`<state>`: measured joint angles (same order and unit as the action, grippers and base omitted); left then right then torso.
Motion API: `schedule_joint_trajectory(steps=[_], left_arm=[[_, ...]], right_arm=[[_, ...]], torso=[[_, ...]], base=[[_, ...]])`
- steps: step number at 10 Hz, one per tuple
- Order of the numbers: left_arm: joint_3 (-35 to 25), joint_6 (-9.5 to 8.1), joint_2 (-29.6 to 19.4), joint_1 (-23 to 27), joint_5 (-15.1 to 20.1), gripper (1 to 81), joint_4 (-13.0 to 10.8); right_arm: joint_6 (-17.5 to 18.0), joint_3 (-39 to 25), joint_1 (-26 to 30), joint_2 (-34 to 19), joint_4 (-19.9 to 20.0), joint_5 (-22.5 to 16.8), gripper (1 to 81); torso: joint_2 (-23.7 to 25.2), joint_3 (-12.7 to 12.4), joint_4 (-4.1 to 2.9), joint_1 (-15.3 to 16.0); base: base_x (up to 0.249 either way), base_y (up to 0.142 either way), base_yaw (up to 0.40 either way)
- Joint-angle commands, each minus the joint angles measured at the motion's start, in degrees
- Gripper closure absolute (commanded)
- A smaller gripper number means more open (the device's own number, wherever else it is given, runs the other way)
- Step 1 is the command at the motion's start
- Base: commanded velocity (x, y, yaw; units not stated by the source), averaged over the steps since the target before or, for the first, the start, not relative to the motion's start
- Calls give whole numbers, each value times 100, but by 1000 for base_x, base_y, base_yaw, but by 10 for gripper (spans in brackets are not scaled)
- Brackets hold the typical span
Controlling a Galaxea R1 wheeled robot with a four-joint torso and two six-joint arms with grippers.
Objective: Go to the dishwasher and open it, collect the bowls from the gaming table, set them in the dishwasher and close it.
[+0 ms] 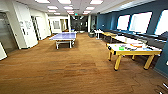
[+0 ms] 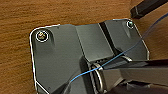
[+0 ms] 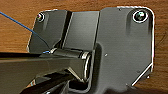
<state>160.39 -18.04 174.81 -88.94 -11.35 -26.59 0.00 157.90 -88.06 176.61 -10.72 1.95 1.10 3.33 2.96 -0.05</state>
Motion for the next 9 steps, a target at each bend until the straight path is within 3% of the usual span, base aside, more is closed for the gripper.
schedule_joint_trajectory(steps=[1, 9], left_arm=[[10, 20, 10, 241, 230, 10, 4], [10, 20, 28, 233, 230, 10, -4]], right_arm=[[-18, -24, 285, 26, 0, -265, 10], [-18, -6, 285, 26, -1, -265, 10]], torso=[[0, 0, 0, 5], [0, 0, 0, 5]], base=[[200, 0, 0], [208, 0, 0]])
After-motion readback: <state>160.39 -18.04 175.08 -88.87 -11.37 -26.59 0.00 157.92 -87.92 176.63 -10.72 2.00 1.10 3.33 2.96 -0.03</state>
